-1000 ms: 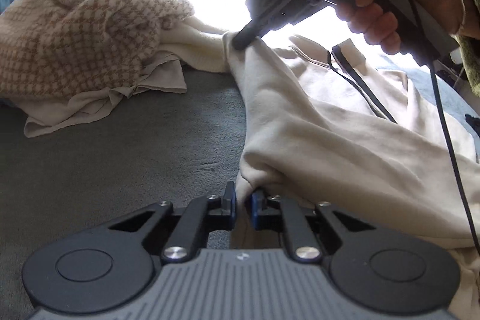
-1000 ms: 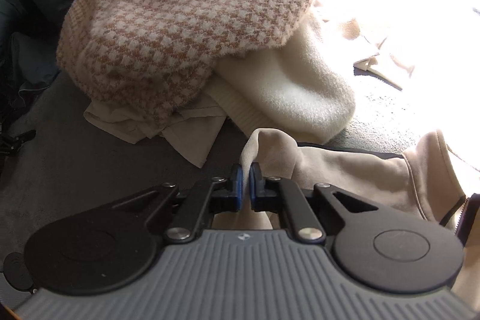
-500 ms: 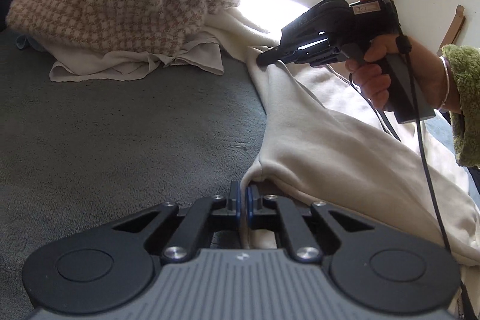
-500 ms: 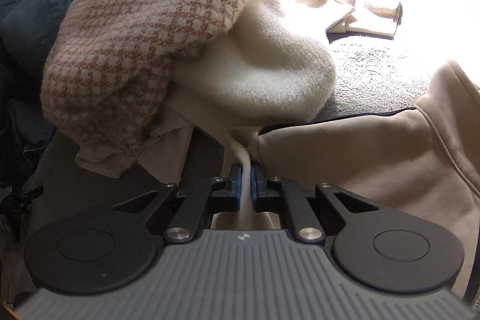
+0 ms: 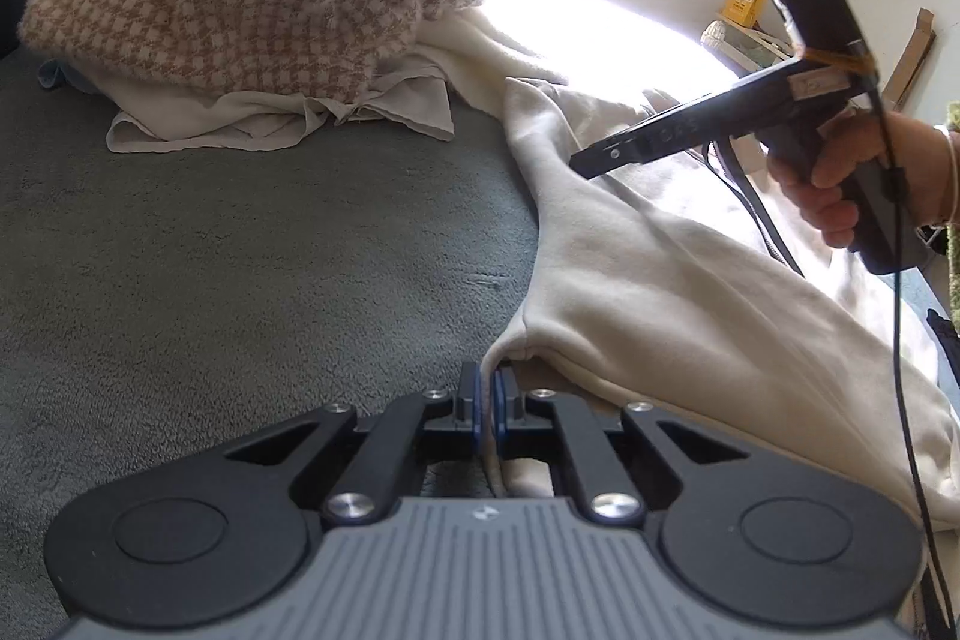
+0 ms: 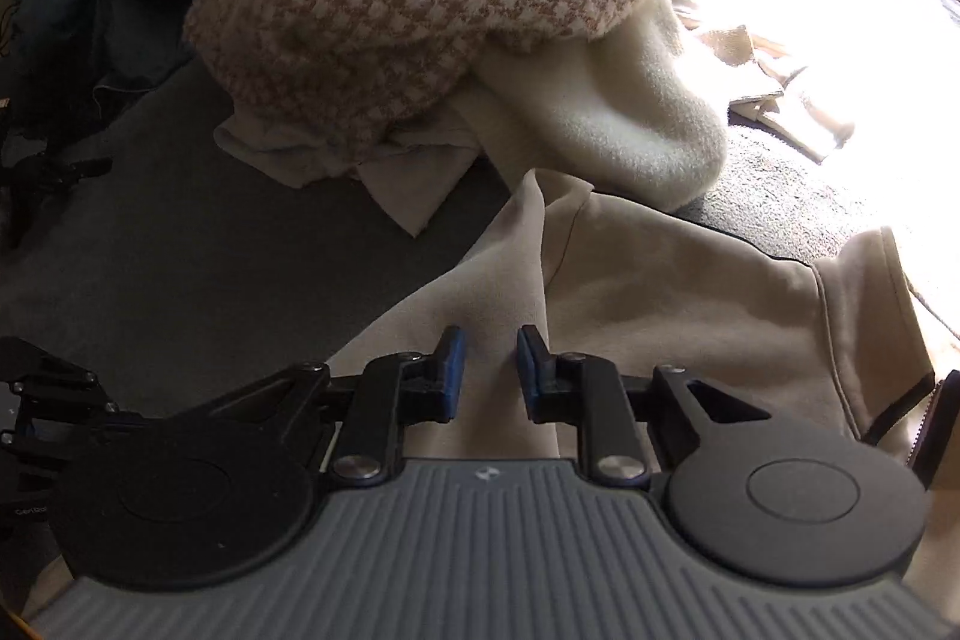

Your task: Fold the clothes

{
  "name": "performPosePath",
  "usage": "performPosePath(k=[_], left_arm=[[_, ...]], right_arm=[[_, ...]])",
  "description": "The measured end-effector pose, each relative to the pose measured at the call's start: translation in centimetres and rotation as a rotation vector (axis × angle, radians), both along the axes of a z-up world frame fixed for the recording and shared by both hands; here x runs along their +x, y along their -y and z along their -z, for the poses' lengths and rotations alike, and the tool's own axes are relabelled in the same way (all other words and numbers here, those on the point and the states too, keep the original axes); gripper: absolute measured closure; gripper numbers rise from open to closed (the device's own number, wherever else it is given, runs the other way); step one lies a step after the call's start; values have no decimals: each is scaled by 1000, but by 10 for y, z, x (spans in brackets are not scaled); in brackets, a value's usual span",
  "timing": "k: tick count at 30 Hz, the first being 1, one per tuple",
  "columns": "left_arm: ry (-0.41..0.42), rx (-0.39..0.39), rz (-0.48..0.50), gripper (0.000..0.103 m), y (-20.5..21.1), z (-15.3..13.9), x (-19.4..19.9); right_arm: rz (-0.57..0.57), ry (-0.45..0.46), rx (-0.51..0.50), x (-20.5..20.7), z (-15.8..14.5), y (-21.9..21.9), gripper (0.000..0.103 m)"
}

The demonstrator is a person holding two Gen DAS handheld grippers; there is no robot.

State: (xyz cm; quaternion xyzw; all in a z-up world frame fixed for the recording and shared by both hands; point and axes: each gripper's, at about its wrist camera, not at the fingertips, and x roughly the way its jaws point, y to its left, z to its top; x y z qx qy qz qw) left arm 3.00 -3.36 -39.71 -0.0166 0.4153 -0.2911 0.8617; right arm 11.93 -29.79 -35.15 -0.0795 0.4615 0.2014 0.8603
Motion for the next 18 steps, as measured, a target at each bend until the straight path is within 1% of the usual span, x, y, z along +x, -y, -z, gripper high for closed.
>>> performPosePath(k=[1, 3, 4, 5, 6, 9, 11, 13, 14, 16, 18], left_arm=[[2, 7, 2, 98, 1, 1, -1], [1, 16, 7, 98, 1, 1, -1], [-3, 19, 11, 98, 1, 0, -1], [-8, 21, 14, 98, 0, -1, -1], [-14, 23, 16, 96, -1, -3, -1], [-23, 24, -3, 92, -11, -17, -2], [-1, 16, -35, 94, -18, -35, -4], [23, -24, -52, 93, -17, -53, -4], [28, -53, -45, 93, -13, -60, -3], [22, -114, 7, 88, 3, -65, 2], [-10, -122, 73, 85, 27, -55, 7]], right_arm=[[-4, 22, -71, 3, 13, -7, 85], [43, 76, -82, 8, 26, -5, 86], [94, 92, -40, 11, 25, 1, 85], [156, 114, -19, 12, 19, 9, 84], [200, 150, -43, 9, 12, 14, 84], [236, 189, 1, -14, -20, 39, 83], [208, 197, -7, -37, -42, 50, 83], [172, 195, -11, -59, -61, 60, 82], [150, 190, -12, -71, -68, 63, 82], [115, 170, -12, -101, -78, 66, 82], [106, 134, 4, -124, -79, 67, 82]])
